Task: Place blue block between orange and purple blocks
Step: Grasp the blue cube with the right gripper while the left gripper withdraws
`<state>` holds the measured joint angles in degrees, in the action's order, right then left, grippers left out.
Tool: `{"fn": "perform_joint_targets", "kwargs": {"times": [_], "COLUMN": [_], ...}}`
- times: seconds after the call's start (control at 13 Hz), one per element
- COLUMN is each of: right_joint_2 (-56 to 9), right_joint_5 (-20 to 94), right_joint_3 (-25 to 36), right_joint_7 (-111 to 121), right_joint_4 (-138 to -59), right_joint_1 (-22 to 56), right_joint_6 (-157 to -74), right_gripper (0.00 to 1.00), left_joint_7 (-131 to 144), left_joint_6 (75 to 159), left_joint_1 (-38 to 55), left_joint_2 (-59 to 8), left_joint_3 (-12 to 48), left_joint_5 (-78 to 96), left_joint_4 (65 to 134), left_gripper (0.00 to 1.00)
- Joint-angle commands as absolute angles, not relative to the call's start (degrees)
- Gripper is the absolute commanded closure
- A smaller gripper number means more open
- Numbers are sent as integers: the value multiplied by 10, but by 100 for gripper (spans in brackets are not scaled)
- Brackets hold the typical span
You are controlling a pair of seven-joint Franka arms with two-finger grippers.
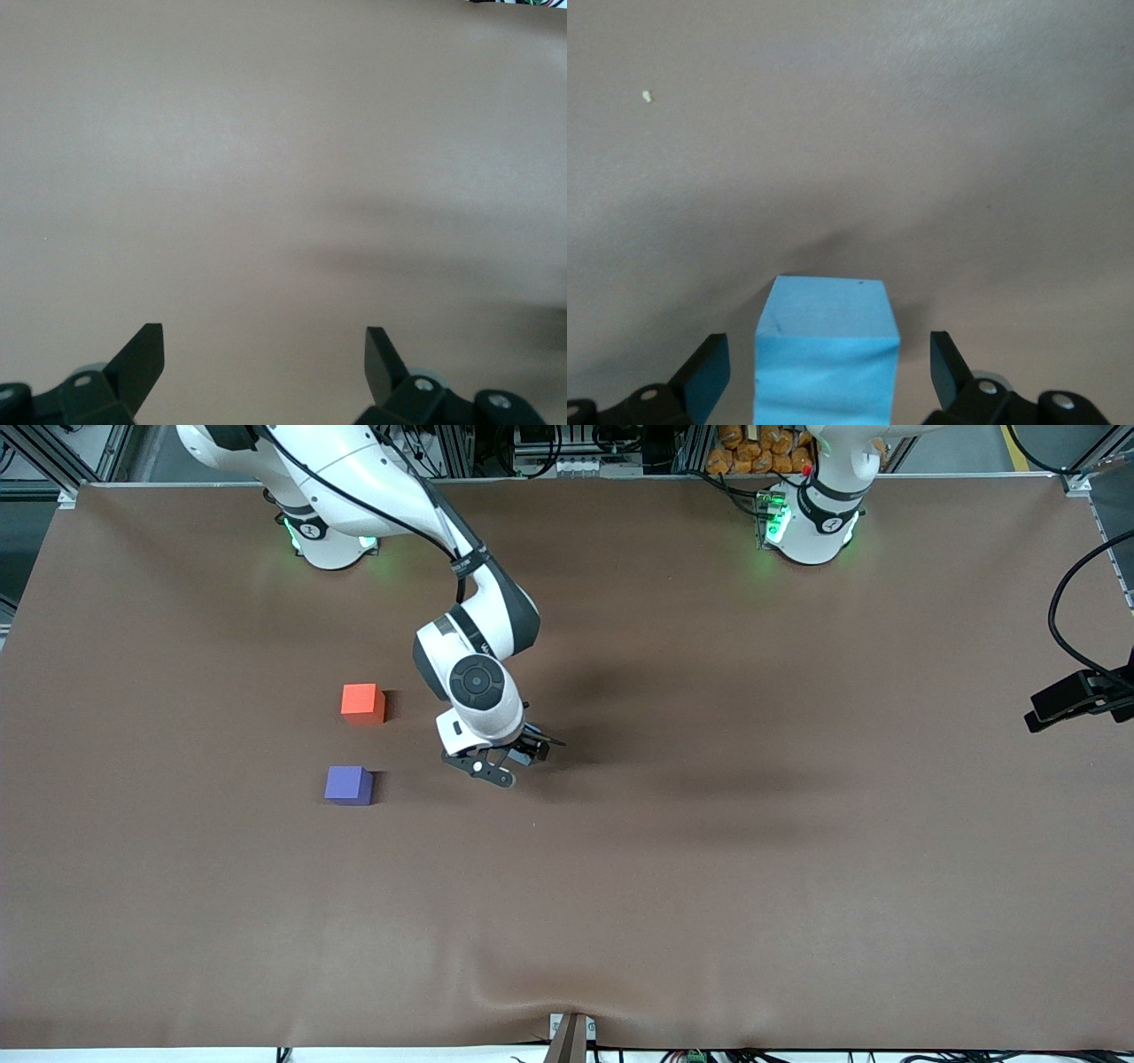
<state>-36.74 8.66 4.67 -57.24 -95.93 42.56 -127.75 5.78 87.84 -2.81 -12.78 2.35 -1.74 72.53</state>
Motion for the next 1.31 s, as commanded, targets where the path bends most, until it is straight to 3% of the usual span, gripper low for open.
{"fn": "perform_joint_targets", "kwargs": {"times": [0.0,0.31,0.38,0.46,0.54,0.69,0.92,1.23], "right_joint_2": [-370,-373,-373,-372,-369,-355,-306,-217], "right_joint_5": [91,93,93,92,92,92,92,86], "right_joint_3": [52,53,53,53,53,55,55,57], "right_joint_7": [-592,-586,-585,-584,-582,-578,-502,-326], "right_joint_4": [-962,-965,-967,-969,-968,-948,-900,-954], "right_joint_1": [444,449,448,447,444,437,390,310], "right_joint_6": [-1286,-1284,-1284,-1283,-1279,-1249,-1105,-1041], "right_gripper": [3,74,78,93,100,100,100,100], "left_joint_7": [44,46,50,54,56,58,58,73], "left_joint_6": [874,866,857,856,855,856,875,873], "left_joint_1": [-32,-30,-26,-26,-28,-28,-19,13], "left_joint_2": [-110,-105,-98,-91,-80,-49,9,36], "left_joint_3": [27,32,33,39,44,45,41,12], "left_joint_5": [-21,-15,-13,-13,-13,-13,-11,-12], "left_joint_4": [738,742,747,757,769,804,881,906], "left_gripper": [0,0,0,0,0,0,0,0]}}
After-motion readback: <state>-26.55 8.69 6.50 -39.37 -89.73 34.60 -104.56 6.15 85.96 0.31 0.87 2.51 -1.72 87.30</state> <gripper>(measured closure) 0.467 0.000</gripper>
